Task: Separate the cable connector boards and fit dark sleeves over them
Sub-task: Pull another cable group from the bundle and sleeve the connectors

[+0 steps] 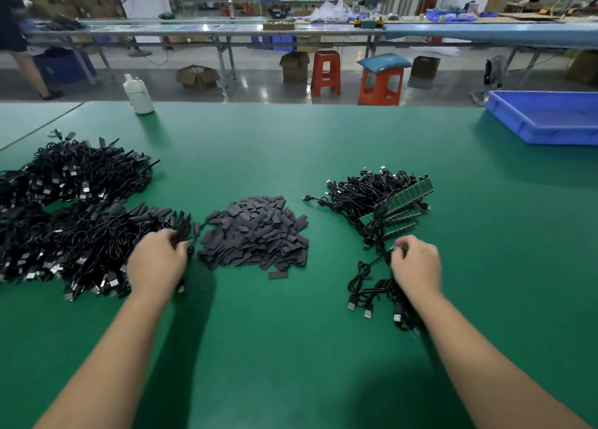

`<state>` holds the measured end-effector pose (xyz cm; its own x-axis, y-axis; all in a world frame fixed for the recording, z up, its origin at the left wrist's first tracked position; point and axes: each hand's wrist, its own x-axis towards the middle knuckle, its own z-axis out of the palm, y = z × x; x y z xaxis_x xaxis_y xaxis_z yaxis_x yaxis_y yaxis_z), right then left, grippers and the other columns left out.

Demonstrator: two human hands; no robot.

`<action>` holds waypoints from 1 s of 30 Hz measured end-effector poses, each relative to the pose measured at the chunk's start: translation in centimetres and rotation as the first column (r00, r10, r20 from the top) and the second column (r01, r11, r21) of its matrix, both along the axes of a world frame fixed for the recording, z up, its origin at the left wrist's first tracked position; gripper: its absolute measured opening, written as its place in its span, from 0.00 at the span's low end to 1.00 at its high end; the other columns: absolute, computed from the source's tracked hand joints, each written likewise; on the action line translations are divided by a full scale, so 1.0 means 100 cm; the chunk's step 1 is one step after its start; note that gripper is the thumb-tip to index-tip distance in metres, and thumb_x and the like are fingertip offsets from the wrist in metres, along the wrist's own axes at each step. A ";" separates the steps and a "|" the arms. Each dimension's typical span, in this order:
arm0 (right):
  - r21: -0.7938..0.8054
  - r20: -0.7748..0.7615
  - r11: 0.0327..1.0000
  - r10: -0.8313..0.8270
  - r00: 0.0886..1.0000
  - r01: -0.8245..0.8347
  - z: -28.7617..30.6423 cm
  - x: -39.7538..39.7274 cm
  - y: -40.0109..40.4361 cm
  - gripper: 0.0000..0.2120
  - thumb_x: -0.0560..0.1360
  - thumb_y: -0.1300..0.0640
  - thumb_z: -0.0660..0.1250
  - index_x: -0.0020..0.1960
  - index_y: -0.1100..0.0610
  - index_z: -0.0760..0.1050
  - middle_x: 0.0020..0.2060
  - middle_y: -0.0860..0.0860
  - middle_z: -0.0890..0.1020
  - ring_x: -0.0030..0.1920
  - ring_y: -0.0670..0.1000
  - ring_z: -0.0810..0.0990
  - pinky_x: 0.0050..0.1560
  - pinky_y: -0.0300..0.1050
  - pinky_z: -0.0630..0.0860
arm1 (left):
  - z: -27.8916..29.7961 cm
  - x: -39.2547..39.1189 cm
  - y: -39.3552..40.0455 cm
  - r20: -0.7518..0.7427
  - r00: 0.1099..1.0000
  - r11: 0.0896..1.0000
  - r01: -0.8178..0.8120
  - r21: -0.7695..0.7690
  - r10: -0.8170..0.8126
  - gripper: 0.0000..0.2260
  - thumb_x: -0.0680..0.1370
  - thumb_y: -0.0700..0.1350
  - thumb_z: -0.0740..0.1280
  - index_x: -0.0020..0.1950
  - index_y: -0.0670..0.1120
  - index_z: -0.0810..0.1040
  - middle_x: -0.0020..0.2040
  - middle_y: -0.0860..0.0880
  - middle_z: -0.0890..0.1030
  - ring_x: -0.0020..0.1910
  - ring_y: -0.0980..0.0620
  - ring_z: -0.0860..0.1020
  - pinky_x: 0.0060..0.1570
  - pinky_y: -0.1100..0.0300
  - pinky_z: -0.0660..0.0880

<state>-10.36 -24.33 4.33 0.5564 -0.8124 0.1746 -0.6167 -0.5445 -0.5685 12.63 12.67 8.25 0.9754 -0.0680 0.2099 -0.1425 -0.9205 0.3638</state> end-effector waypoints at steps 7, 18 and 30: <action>0.238 -0.219 0.971 0.053 0.974 0.001 -0.013 -0.004 -0.032 0.28 0.81 0.46 0.62 0.75 0.58 0.62 0.55 0.57 0.81 0.44 0.55 0.81 0.51 0.54 0.78 | -0.011 0.029 0.042 -0.101 0.979 0.974 -0.160 0.162 0.178 0.24 0.78 0.55 0.68 0.68 0.42 0.72 0.56 0.38 0.76 0.51 0.36 0.76 0.44 0.46 0.76; 0.287 0.142 0.941 0.146 0.979 -0.182 0.022 0.007 -0.003 0.14 0.79 0.50 0.66 0.62 0.54 0.79 0.52 0.45 0.80 0.50 0.47 0.77 0.50 0.41 0.70 | -0.003 -0.014 -0.023 0.158 0.960 0.973 0.232 0.014 -0.231 0.13 0.78 0.43 0.67 0.63 0.46 0.79 0.52 0.46 0.79 0.39 0.51 0.75 0.37 0.55 0.75; 0.144 0.055 0.843 0.516 0.855 -0.518 0.076 0.013 0.045 0.04 0.78 0.52 0.68 0.49 0.51 0.81 0.40 0.42 0.82 0.41 0.43 0.78 0.40 0.37 0.69 | 0.012 -0.137 -0.183 -0.156 0.658 0.622 0.569 -0.538 -0.737 0.15 0.80 0.52 0.64 0.67 0.54 0.75 0.45 0.55 0.84 0.44 0.61 0.81 0.48 0.60 0.77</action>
<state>-9.09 -19.81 11.93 0.9016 -0.4239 0.0865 -0.2605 -0.6914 -0.6738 -1.06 -5.63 9.45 0.7063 -0.7055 0.0581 -0.4381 -0.3711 0.8188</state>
